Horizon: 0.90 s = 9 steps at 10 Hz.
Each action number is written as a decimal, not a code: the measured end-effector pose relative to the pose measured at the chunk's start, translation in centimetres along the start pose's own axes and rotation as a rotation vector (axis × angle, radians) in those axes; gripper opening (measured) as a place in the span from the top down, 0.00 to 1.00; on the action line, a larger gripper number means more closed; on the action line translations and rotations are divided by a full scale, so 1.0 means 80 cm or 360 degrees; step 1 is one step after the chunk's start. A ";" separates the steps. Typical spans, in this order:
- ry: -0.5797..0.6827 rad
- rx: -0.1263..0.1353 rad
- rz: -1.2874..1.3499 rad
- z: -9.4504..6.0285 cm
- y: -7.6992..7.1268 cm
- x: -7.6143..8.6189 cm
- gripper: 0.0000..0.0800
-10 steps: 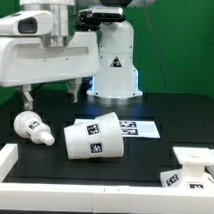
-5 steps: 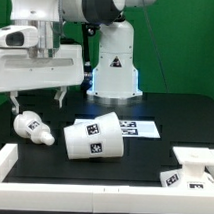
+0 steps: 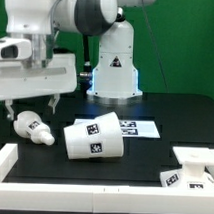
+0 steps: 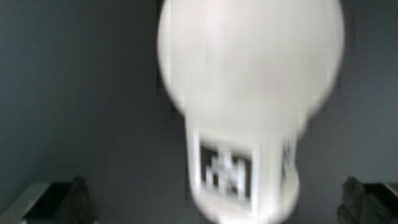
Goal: Assemble lamp
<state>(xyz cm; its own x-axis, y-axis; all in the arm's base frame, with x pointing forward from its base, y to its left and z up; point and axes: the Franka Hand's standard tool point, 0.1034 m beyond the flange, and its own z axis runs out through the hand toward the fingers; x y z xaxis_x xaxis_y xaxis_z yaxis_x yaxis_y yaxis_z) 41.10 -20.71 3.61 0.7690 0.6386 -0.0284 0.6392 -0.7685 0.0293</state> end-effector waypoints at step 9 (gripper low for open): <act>-0.0042 0.0041 0.0025 0.025 -0.015 -0.005 0.48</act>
Offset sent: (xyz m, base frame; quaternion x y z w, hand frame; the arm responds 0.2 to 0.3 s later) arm 0.0069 0.0074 0.0017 -0.0406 -0.0061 0.0255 0.9988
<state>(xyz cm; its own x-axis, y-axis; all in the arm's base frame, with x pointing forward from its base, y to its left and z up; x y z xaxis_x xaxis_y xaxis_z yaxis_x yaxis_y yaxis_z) 40.02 -20.13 1.56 0.7786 0.6252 -0.0544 0.6263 -0.7795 0.0045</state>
